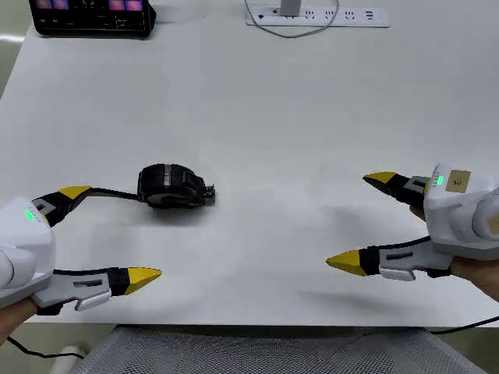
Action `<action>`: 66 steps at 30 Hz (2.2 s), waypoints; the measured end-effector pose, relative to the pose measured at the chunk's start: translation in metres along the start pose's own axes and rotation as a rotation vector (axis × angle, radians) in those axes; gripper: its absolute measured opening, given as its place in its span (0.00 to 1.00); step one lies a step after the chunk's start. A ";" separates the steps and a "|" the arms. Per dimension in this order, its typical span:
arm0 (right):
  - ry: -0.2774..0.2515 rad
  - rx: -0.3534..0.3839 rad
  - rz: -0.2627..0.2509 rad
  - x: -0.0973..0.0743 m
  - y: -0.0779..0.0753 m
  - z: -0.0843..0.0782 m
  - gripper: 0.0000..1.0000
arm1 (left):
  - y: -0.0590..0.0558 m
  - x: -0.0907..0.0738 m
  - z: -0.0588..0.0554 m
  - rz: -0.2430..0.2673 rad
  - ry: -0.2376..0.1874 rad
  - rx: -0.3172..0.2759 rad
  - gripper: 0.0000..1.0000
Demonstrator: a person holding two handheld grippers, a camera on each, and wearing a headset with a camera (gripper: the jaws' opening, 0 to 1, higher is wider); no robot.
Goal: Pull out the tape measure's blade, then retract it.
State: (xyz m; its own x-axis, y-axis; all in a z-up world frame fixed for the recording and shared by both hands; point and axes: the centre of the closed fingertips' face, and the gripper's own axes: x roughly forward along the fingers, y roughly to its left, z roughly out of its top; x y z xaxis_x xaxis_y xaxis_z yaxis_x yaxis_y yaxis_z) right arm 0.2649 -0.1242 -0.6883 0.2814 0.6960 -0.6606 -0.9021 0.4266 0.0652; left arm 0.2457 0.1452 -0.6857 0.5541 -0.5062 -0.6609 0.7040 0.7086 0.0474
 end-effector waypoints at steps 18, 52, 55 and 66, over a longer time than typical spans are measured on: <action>0.020 -0.001 0.004 -0.009 0.003 -0.005 0.84 | -0.009 -0.008 0.001 -0.016 -0.004 0.060 0.99; 0.028 -0.004 -0.016 -0.025 0.001 -0.010 0.85 | -0.014 -0.010 0.008 -0.048 -0.027 0.032 0.99; 0.031 0.006 -0.006 -0.027 0.003 -0.013 0.87 | -0.014 -0.010 0.009 -0.051 -0.031 0.030 0.99; 0.040 0.015 -0.012 -0.035 0.006 -0.022 0.89 | -0.013 -0.010 0.011 -0.066 -0.036 0.013 0.99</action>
State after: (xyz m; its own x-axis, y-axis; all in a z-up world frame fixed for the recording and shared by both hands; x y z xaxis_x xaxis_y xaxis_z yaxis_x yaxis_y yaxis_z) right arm 0.2428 -0.1590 -0.6816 0.2785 0.6674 -0.6906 -0.8936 0.4436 0.0684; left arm 0.2358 0.1357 -0.6716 0.5220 -0.5693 -0.6352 0.7450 0.6669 0.0146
